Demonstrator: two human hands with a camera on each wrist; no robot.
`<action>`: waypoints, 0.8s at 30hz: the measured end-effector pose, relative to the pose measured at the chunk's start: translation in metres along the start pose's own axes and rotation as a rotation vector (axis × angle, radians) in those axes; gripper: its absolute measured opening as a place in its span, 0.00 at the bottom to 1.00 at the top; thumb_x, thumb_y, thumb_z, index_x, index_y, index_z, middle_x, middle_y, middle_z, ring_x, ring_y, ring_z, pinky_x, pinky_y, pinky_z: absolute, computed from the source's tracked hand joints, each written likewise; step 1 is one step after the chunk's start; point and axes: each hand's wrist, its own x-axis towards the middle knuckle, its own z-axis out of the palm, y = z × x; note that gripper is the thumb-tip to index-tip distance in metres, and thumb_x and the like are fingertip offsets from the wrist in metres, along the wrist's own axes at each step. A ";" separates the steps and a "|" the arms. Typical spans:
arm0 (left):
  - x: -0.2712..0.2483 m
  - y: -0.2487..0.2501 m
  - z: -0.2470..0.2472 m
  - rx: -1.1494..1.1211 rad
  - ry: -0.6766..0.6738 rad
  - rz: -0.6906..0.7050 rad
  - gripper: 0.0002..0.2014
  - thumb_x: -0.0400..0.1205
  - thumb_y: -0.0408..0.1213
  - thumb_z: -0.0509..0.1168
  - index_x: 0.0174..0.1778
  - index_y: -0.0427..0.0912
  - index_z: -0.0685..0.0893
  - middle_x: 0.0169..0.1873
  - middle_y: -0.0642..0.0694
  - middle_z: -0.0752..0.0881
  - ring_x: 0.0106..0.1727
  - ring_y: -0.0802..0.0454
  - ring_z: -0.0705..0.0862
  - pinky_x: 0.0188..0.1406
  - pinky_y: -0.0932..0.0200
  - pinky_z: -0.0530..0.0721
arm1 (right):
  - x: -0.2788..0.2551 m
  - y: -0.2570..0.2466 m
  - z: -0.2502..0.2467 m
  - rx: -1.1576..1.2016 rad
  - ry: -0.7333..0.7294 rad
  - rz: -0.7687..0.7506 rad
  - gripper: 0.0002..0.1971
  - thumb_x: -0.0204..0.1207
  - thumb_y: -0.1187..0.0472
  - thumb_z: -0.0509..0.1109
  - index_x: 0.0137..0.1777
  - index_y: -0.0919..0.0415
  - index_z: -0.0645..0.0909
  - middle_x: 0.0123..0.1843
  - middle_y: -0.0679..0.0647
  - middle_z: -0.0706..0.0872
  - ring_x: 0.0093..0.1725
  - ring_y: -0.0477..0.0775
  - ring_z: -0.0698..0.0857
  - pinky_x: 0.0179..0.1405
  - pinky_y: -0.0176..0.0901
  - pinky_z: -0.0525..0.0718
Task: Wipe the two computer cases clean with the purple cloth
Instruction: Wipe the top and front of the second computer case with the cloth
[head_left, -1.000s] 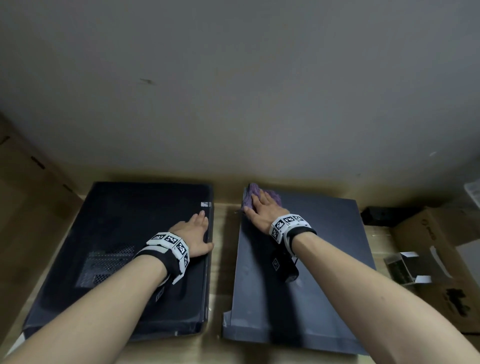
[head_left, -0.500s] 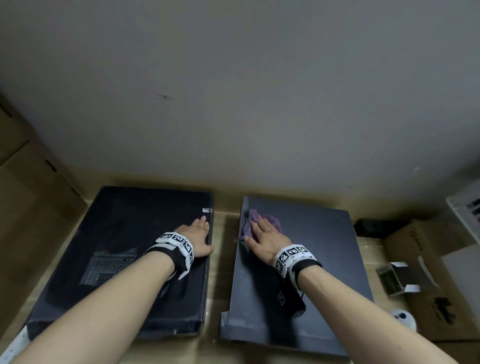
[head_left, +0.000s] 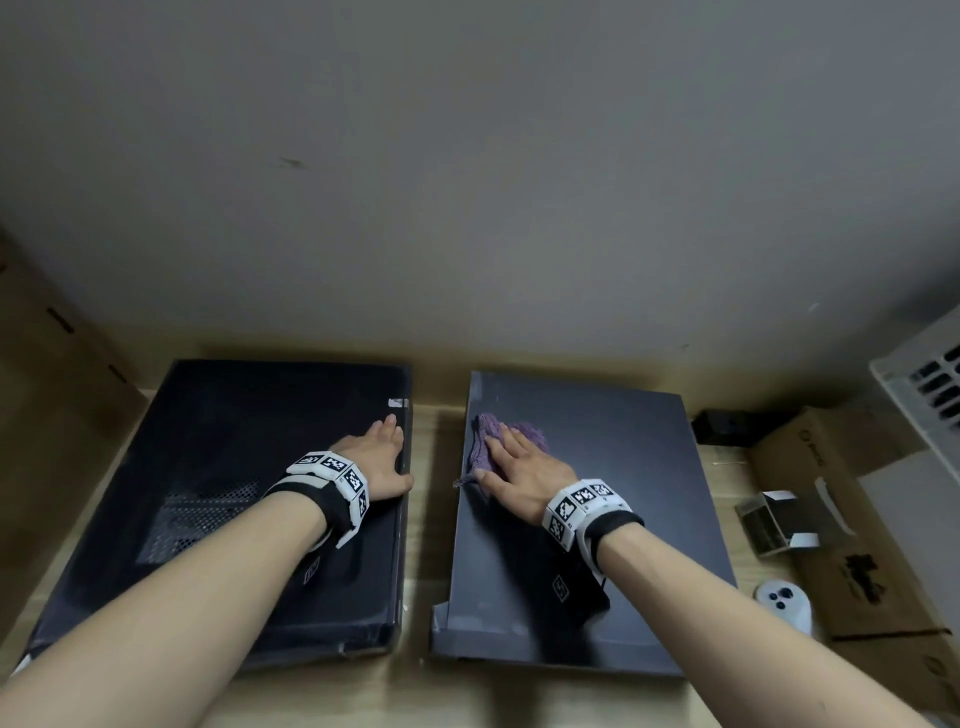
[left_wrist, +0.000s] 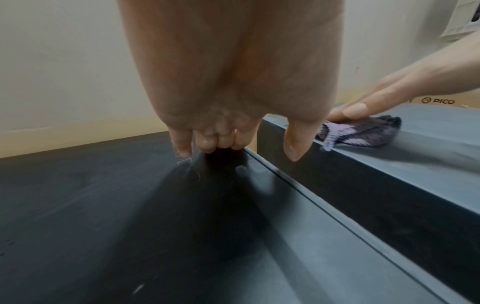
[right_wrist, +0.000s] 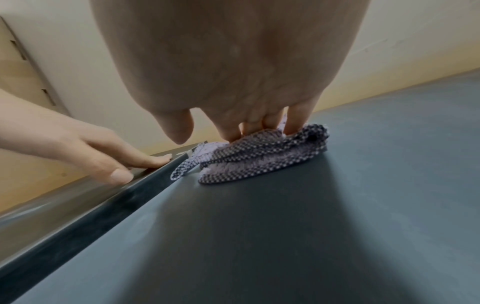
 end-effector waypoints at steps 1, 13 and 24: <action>0.000 0.000 0.001 0.008 -0.003 0.002 0.42 0.83 0.58 0.55 0.86 0.40 0.46 0.86 0.44 0.39 0.86 0.49 0.45 0.79 0.47 0.65 | 0.010 0.000 -0.005 0.002 0.004 0.004 0.37 0.84 0.33 0.43 0.88 0.51 0.45 0.89 0.49 0.40 0.87 0.49 0.42 0.84 0.47 0.45; 0.005 -0.005 0.004 -0.020 -0.016 0.020 0.42 0.83 0.58 0.54 0.86 0.41 0.45 0.85 0.46 0.37 0.86 0.49 0.43 0.81 0.47 0.60 | 0.100 0.008 -0.039 0.033 0.031 0.019 0.38 0.84 0.34 0.46 0.88 0.54 0.45 0.89 0.53 0.39 0.87 0.52 0.40 0.86 0.50 0.40; -0.002 0.001 -0.001 0.003 -0.018 -0.002 0.42 0.83 0.59 0.53 0.86 0.40 0.45 0.86 0.44 0.39 0.86 0.49 0.45 0.80 0.46 0.63 | 0.033 -0.015 0.008 -0.023 0.121 -0.091 0.39 0.83 0.34 0.48 0.88 0.55 0.48 0.89 0.53 0.40 0.88 0.52 0.42 0.85 0.46 0.40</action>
